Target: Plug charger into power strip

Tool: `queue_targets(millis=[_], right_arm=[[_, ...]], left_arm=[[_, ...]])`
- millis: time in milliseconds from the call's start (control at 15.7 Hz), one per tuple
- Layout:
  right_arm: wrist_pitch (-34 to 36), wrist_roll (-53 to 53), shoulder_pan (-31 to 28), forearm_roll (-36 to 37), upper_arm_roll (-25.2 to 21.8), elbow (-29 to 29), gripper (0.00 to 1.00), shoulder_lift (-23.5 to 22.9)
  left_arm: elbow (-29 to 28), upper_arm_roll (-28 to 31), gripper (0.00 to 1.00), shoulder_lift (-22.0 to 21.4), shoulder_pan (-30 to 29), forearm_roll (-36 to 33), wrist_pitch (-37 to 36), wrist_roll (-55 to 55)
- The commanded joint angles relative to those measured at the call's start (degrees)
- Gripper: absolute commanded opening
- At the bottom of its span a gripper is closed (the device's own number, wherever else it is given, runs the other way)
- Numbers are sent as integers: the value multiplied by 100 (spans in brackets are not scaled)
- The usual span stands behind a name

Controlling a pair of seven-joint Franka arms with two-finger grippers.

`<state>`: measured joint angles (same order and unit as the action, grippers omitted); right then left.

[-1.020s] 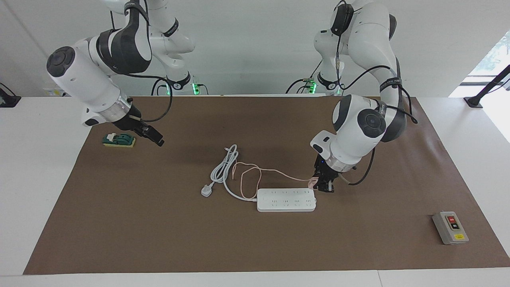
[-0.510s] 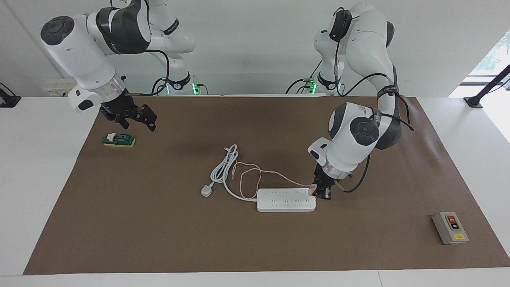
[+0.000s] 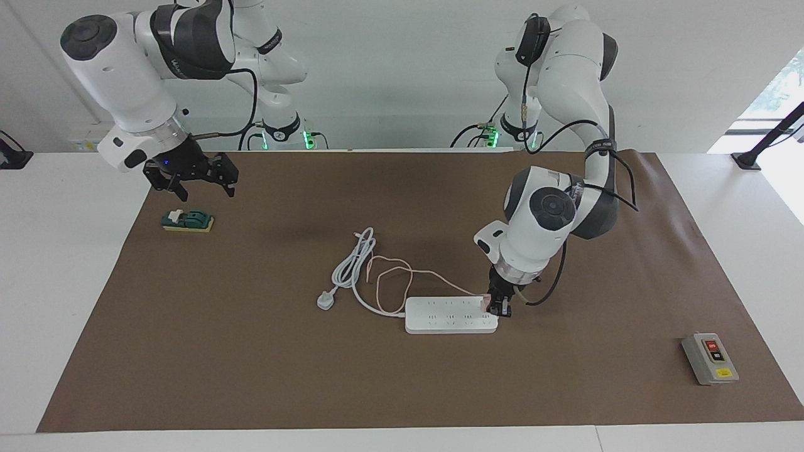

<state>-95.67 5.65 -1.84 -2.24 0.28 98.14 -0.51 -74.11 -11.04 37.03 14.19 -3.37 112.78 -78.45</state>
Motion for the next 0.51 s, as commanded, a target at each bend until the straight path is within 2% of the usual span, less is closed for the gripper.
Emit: queue_targets(millis=[0, 319, 446], right_arm=[[13, 129, -79, 110, 51, 21, 100, 42], [556, 103, -150, 93, 59, -479, 100, -133], [584, 94, -150, 101, 51, -489, 100, -142]], left_arm=[[-252, 41, 0, -73, 22, -112, 261, -66], [-288, 32, 0, -100, 14, -103, 157, -83], [-297, 32, 0, -126, 14, -103, 104, -75]])
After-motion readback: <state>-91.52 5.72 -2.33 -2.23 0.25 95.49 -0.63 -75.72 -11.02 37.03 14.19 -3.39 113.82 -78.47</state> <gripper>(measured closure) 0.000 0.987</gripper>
